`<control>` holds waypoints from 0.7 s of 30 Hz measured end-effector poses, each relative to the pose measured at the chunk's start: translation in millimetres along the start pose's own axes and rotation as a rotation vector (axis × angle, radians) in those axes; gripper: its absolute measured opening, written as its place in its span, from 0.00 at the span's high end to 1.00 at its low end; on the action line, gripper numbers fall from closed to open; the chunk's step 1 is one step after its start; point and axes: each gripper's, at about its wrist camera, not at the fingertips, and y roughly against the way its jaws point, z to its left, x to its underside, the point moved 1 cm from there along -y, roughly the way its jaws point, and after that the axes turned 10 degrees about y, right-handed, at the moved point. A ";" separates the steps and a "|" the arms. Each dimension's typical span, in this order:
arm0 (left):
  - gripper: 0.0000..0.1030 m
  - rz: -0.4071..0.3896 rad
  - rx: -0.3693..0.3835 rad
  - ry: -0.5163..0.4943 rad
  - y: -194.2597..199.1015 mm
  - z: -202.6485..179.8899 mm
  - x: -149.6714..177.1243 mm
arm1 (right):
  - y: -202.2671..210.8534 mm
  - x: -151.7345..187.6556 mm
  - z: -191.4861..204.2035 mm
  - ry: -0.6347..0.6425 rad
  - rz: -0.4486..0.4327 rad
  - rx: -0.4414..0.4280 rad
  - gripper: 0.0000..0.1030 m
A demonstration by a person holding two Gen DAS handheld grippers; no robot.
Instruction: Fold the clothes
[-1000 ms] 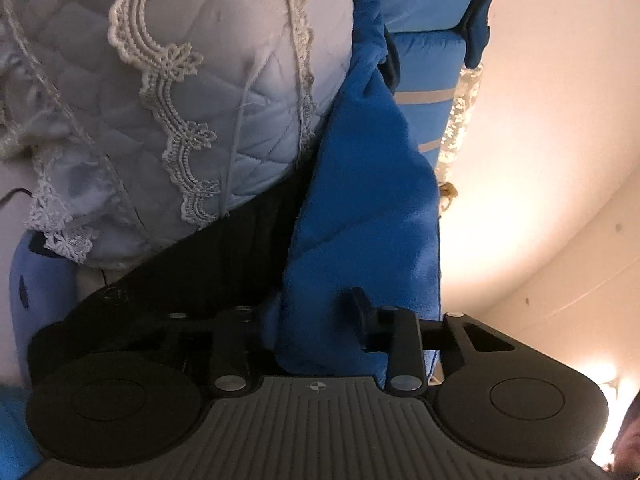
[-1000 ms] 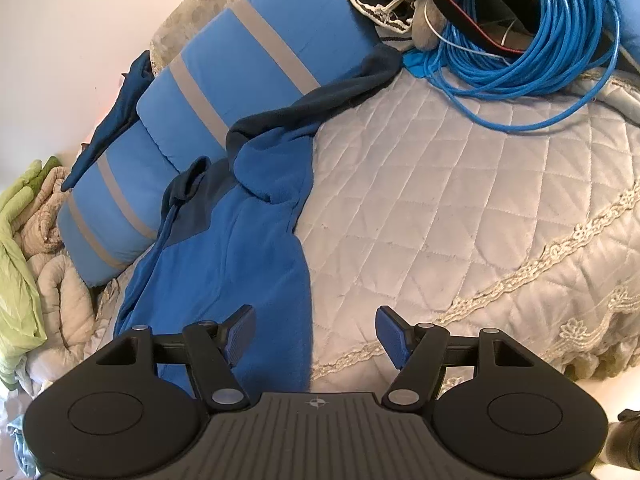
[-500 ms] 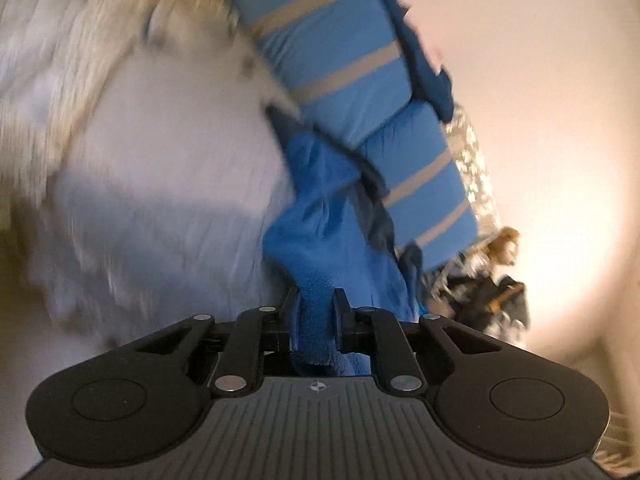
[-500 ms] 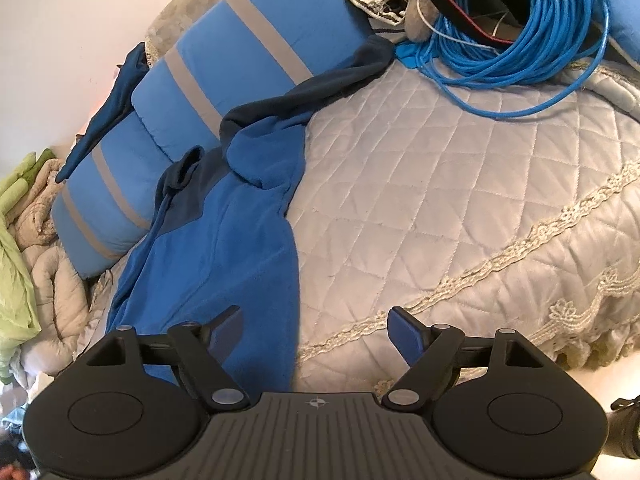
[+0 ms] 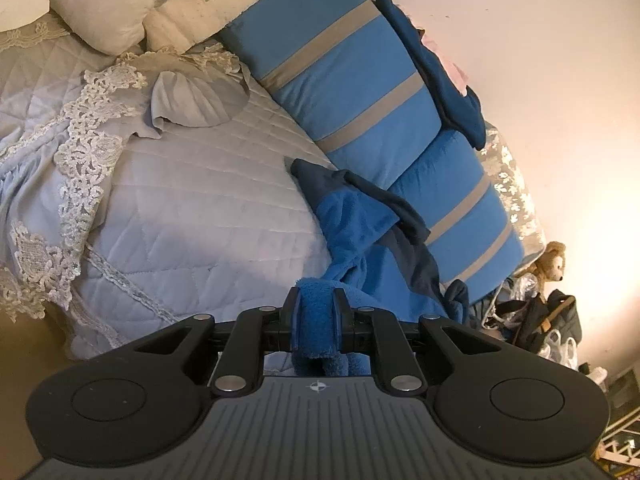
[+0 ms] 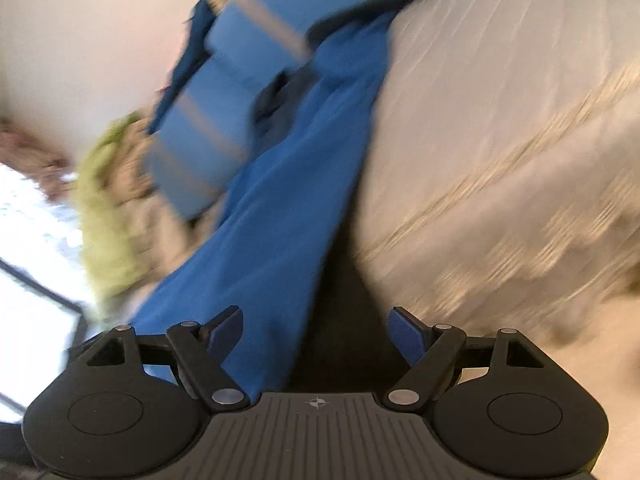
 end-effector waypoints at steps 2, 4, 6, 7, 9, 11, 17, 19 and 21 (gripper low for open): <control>0.84 0.003 0.003 -0.004 1.8 1.5 1.4 | -11.1 11.5 7.9 0.003 0.063 -0.071 0.28; 0.84 0.004 0.008 -0.012 3.3 1.9 4.0 | -20.7 17.9 17.9 0.019 0.123 -0.114 0.45; 0.84 0.008 0.017 -0.014 6.5 1.1 6.7 | -26.2 20.4 31.0 0.051 0.167 -0.147 0.67; 0.84 0.012 0.029 -0.018 9.0 0.3 8.3 | -26.3 20.2 38.0 0.079 0.179 -0.144 0.83; 0.84 0.026 0.066 -0.036 15.1 -2.3 11.7 | -18.7 14.1 49.7 0.136 0.172 -0.125 0.86; 0.84 0.057 0.131 -0.070 24.1 -8.2 17.8 | -0.5 0.9 62.2 0.186 0.111 -0.140 0.87; 0.85 0.146 0.260 -0.148 45.6 -28.2 44.2 | 71.3 -51.7 98.0 0.349 -0.124 -0.136 0.88; 0.85 0.169 0.282 -0.178 52.9 -34.3 54.8 | 87.3 -61.5 105.0 0.397 -0.151 -0.107 0.88; 0.85 0.197 0.292 -0.205 58.6 -37.4 63.4 | 96.7 -64.1 107.1 0.424 -0.155 -0.082 0.88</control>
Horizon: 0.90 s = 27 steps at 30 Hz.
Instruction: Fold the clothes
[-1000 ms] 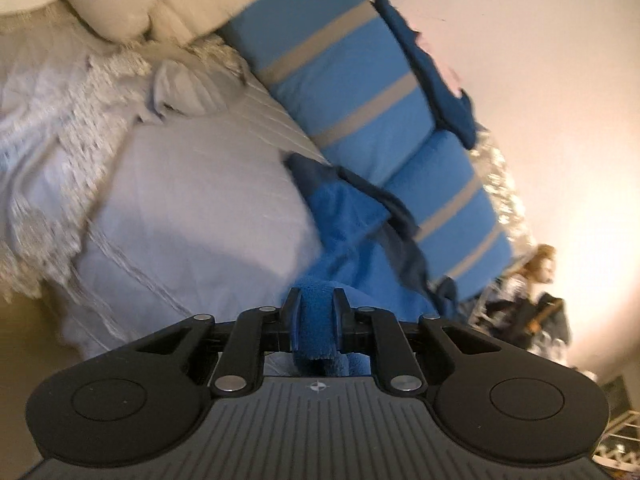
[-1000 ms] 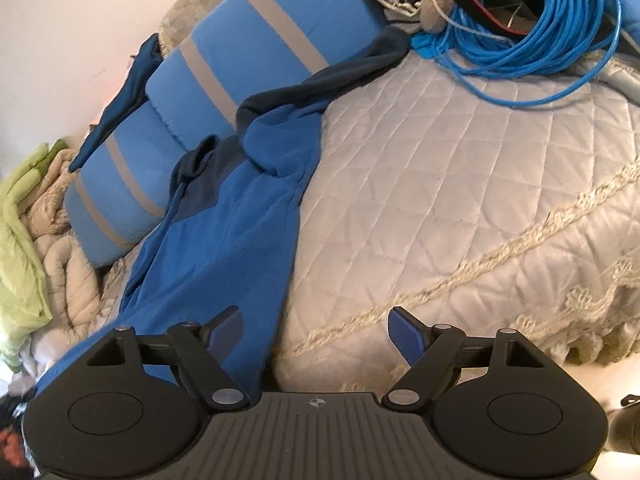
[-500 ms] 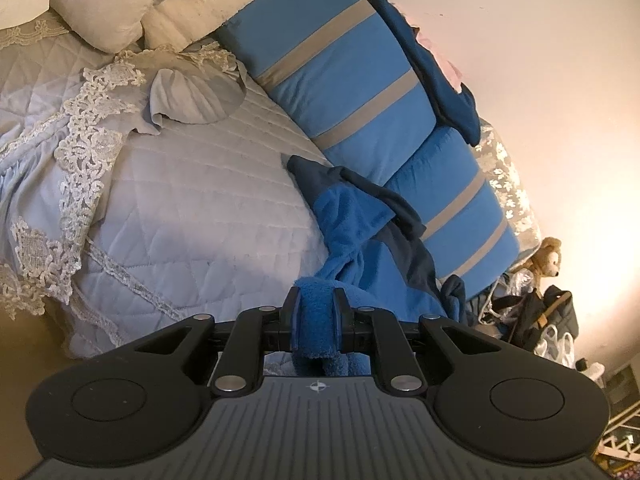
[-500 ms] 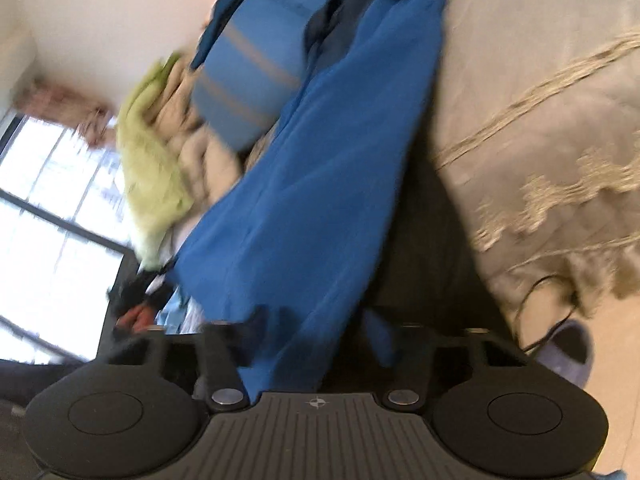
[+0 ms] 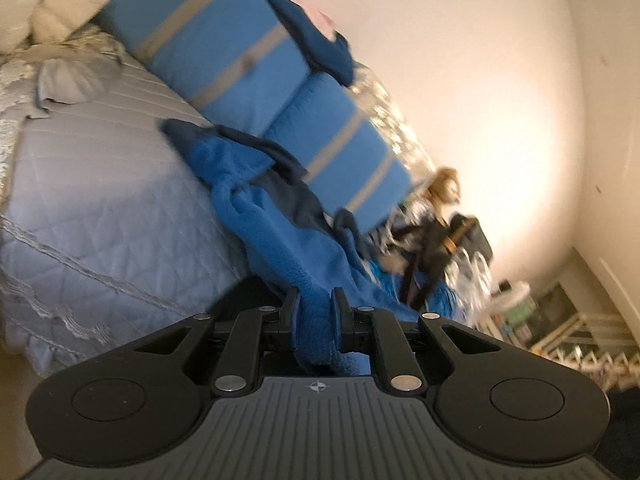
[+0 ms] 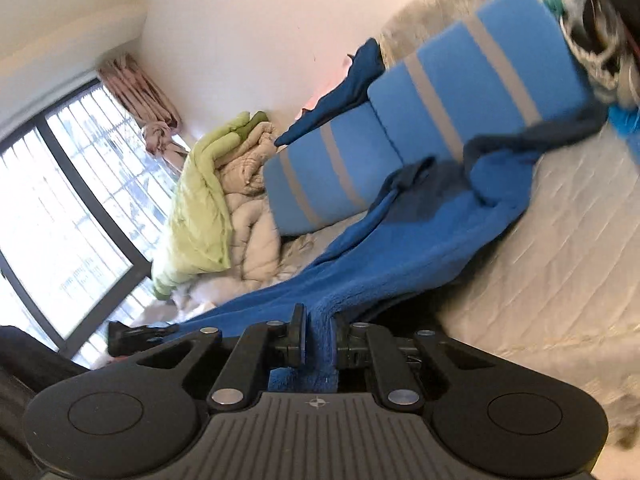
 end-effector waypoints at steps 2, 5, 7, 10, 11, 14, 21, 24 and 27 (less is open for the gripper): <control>0.85 0.035 -0.005 -0.012 0.5 -0.6 8.1 | 8.0 -1.0 -1.9 0.012 0.011 0.016 0.88; 0.83 0.102 -0.081 0.024 -6.6 16.3 12.6 | 4.2 11.5 -7.4 0.022 0.107 0.087 0.85; 0.82 0.126 -0.139 0.086 -7.7 34.4 9.2 | -6.0 18.5 -17.3 0.031 0.225 0.240 0.78; 0.66 0.017 -0.222 0.195 5.8 52.2 -8.4 | -10.4 21.3 -34.8 0.010 0.260 0.383 0.35; 0.55 -0.035 -0.240 0.207 11.0 52.5 -14.8 | -9.9 17.8 -38.7 0.003 0.232 0.424 0.17; 0.29 -0.186 -0.308 0.158 18.7 40.7 -34.5 | -10.5 2.2 -45.6 0.001 0.123 0.531 0.00; 0.23 -0.320 -0.518 -0.204 -23.3 -17.1 -62.9 | -32.9 -27.7 -48.8 0.138 0.051 0.725 0.00; 0.21 -0.339 -0.570 -0.396 -48.3 -42.1 -66.3 | -47.4 -37.7 -47.2 0.228 0.042 0.751 0.00; 0.21 -0.347 -0.583 -0.525 -73.7 -65.6 -71.3 | -57.4 -51.5 -47.4 0.283 0.009 0.772 0.00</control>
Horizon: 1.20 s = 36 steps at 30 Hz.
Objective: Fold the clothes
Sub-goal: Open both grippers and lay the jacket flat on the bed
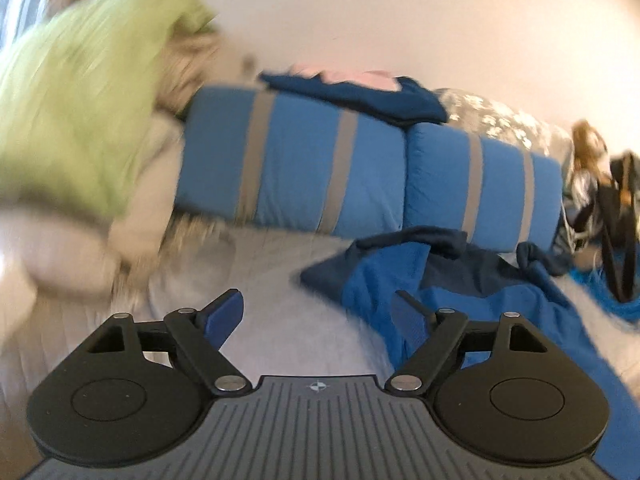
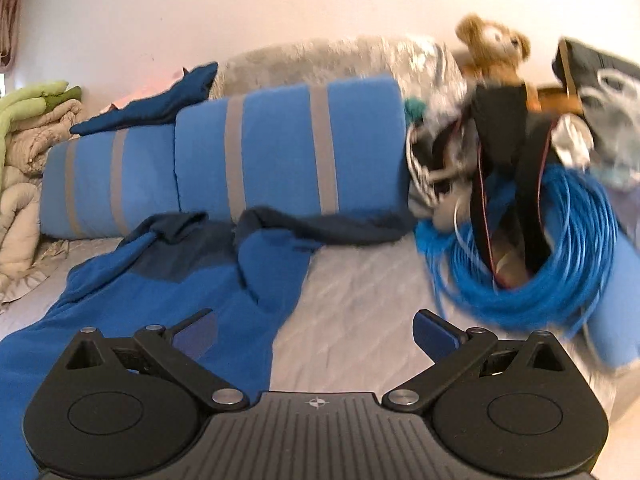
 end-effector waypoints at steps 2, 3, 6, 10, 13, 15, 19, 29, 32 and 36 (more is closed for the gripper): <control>0.21 -0.022 0.027 -0.031 -10.1 -18.8 -9.0 | -6.8 -8.8 0.0 0.008 -0.027 0.018 0.00; 0.21 -0.027 0.045 -0.035 -16.4 -28.2 -11.8 | -10.7 -13.2 0.1 0.010 -0.040 0.027 0.00; 0.21 -0.026 0.104 -0.031 -38.2 -56.2 -10.5 | -25.6 -24.9 2.9 -0.006 -0.058 0.043 0.00; 0.21 0.039 0.164 -0.023 -72.1 -90.9 10.4 | -45.9 -27.9 7.9 -0.083 -0.055 0.012 0.00; 0.21 0.076 0.212 -0.038 -88.2 -108.8 27.7 | -59.0 -28.8 8.8 -0.121 -0.039 -0.022 0.00; 0.21 0.091 0.229 -0.057 -97.8 -119.7 37.0 | -66.5 -29.7 8.8 -0.132 -0.024 -0.029 0.00; 0.21 0.129 0.250 -0.073 -112.5 -135.2 54.7 | -76.8 -33.7 6.1 -0.141 -0.013 -0.025 0.00; 0.21 0.246 0.254 -0.047 -142.2 -155.1 88.4 | -96.2 -76.4 -3.2 -0.134 0.025 -0.008 0.00; 0.21 0.260 0.259 -0.060 -145.8 -159.1 94.5 | -100.0 -98.1 -3.6 -0.087 0.024 -0.001 0.00; 0.21 0.267 0.231 -0.073 -149.5 -161.5 99.9 | -110.7 -109.9 -6.0 -0.079 -0.011 0.028 0.00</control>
